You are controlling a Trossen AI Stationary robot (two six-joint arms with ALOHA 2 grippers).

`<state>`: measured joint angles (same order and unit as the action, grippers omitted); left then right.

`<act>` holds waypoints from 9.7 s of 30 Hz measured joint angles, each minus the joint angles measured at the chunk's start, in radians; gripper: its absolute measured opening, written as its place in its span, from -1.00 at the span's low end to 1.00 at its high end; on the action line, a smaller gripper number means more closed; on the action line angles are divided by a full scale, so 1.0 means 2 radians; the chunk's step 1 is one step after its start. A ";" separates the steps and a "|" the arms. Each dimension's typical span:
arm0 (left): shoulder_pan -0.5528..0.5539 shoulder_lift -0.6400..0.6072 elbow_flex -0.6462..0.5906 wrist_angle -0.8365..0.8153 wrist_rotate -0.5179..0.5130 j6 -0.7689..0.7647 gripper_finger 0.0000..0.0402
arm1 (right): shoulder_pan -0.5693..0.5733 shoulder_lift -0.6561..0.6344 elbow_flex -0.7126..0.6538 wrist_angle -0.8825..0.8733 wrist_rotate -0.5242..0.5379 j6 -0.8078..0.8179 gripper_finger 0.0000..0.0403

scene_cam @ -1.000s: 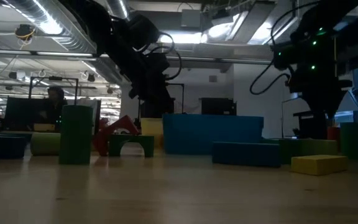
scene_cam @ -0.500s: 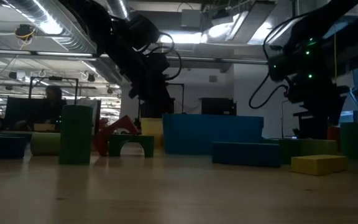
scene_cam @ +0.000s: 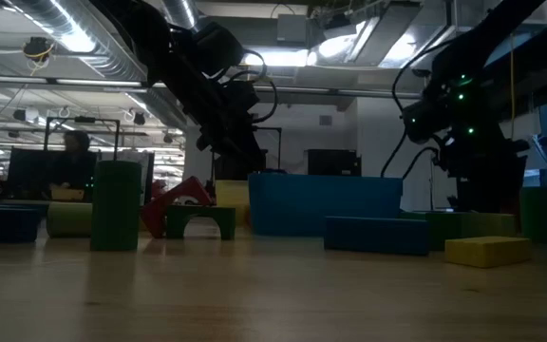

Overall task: Sort blocks by size
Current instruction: Put the red cylinder block into the orange bin, then put the green cylinder block into the orange bin, then put the orange cylinder block in the orange bin

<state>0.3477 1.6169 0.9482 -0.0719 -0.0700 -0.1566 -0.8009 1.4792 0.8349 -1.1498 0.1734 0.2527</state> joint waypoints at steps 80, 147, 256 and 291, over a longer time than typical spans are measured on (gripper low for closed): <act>-0.255 -0.224 0.000 -0.313 0.061 -0.177 -0.22 | 0.076 0.178 0.158 0.667 -0.214 -0.012 -0.12; -0.354 -0.020 0.000 -0.193 0.020 -0.116 0.15 | 0.076 0.178 0.158 0.660 -0.214 -0.012 -0.12; 0.094 0.034 0.080 0.008 -0.100 0.212 -0.13 | 0.061 0.176 0.129 0.133 -0.082 0.000 -0.26; -0.083 -0.184 0.048 -0.440 0.015 0.028 -0.16 | 0.081 0.229 0.292 0.495 -0.197 -0.051 -0.23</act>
<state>0.1808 1.2491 1.0449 -0.9509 -0.0400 -0.0997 -0.6399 1.9379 1.4181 -0.1608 -0.2199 0.1501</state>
